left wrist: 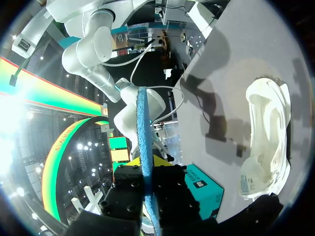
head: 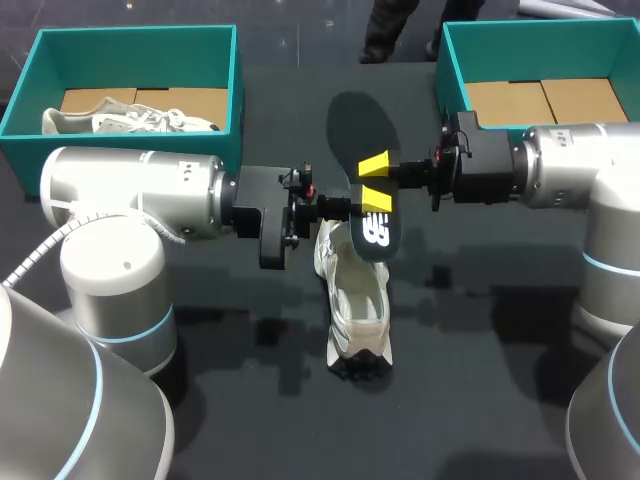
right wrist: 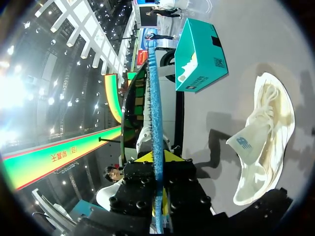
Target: Take the shoe out of the shoebox, open the shoe tongue, remove and reinsert the insole, then place the shoe into the shoebox
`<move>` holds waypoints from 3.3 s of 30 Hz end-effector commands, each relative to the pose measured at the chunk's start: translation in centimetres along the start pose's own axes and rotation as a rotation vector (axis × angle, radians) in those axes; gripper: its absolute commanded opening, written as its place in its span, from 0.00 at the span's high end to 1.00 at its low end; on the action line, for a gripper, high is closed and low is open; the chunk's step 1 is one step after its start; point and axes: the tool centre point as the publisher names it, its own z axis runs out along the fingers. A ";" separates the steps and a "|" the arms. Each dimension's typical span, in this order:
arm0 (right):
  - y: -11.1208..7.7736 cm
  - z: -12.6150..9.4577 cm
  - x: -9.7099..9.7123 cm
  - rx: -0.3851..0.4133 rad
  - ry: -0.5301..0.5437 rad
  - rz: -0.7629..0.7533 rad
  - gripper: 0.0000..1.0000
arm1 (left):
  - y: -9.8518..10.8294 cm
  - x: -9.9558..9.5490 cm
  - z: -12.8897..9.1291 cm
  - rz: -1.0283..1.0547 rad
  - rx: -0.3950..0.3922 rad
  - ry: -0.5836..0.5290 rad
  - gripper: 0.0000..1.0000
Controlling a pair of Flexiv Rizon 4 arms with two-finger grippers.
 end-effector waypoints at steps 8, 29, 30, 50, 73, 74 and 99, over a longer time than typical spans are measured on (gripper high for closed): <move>-0.1 0.3 -0.1 0.003 -0.016 0.015 1.00 | -0.9 -1.3 -3.1 -0.024 -0.015 0.014 0.00; 0.3 2.2 -0.5 0.036 -0.014 0.033 1.00 | 0.1 -3.7 -13.3 -0.168 0.090 0.193 0.00; 0.3 2.2 -0.5 0.036 -0.014 0.033 1.00 | 0.1 -3.7 -13.3 -0.168 0.090 0.193 0.00; 0.3 2.2 -0.5 0.036 -0.014 0.033 1.00 | 6.8 -6.5 -15.9 -0.464 0.085 0.761 0.00; 0.3 2.2 -0.5 0.036 -0.014 0.033 1.00 | 10.9 -10.0 -10.5 -0.584 0.081 1.167 0.00; 0.3 2.2 -0.5 0.036 -0.014 0.033 1.00 | 11.0 -9.9 -10.2 -0.590 0.067 1.199 0.00; 0.3 2.2 -0.5 0.036 -0.014 0.033 1.00 | 13.3 -8.3 -4.6 -0.438 0.249 1.550 0.00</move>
